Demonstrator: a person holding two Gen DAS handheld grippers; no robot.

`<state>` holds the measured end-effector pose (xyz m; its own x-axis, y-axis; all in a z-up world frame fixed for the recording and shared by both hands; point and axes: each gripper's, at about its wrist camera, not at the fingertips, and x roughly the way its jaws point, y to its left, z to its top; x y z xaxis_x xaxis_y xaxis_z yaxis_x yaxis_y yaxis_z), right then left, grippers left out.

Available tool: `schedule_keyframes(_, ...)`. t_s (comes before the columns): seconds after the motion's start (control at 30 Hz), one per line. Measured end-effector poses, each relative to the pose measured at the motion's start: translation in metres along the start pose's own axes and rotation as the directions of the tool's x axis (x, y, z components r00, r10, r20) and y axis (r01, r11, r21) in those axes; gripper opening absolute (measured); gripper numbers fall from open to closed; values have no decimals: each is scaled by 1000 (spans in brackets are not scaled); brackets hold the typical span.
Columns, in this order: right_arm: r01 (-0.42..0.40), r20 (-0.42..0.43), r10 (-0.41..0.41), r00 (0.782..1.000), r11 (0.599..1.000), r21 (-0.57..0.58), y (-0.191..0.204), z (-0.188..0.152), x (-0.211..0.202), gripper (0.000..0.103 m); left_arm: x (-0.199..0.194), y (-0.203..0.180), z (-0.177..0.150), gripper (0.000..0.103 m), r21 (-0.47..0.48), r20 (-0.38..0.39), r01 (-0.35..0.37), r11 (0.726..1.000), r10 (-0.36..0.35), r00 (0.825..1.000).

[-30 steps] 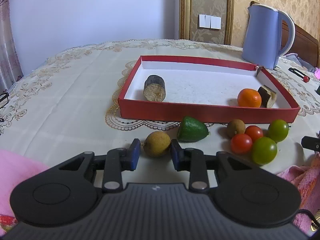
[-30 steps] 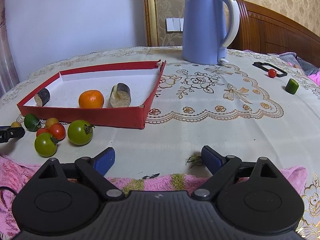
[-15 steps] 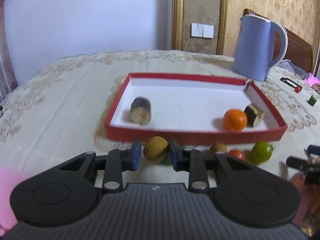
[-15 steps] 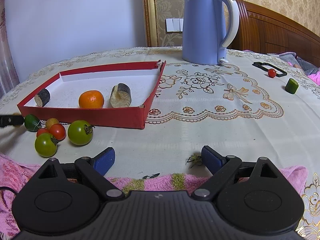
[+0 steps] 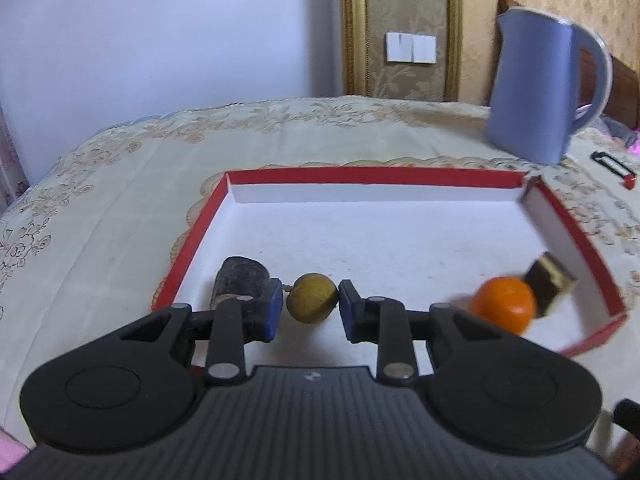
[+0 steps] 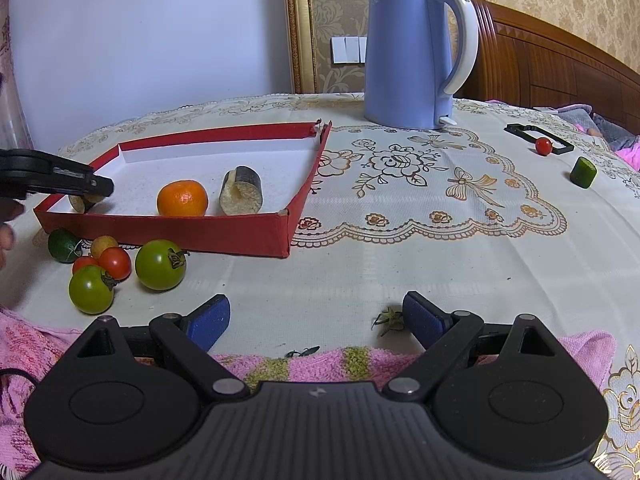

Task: Organize fruits
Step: 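Carry the yellowish fruit into the tray and open the left gripper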

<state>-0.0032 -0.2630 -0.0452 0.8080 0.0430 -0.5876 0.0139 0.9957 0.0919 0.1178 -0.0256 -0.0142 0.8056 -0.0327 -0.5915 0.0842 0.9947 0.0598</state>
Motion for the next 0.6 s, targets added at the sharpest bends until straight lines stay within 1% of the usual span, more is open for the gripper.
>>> schedule_keyframes(0.1, 1, -1, -1, 1000, 1000, -2, 0, 0, 0, 94, 8, 4, -2, 27, -18, -17, 10, 1000, -10, 1000)
schedule_keyframes(0.13, 1, -1, -1, 1000, 1000, -2, 0, 0, 0, 94, 9, 5, -3, 27, -17, -12, 11, 1000, -11, 1000)
schedule_keyframes(0.33, 3, -1, -3, 1000, 1000, -3, 0, 0, 0, 94, 8, 3, -7, 28, 13, 7, 5, 1000, -5, 1000)
schedule_keyframes(0.4, 3, -1, -3, 1000, 1000, -3, 0, 0, 0, 94, 8, 2, -9, 29, 21, 0, 1, 1000, -1, 1000)
schedule_keyframes(0.6, 3, -1, -3, 1000, 1000, -3, 0, 0, 0, 94, -1, 10, -12, 29, -25, -16, 4, 1000, -4, 1000)
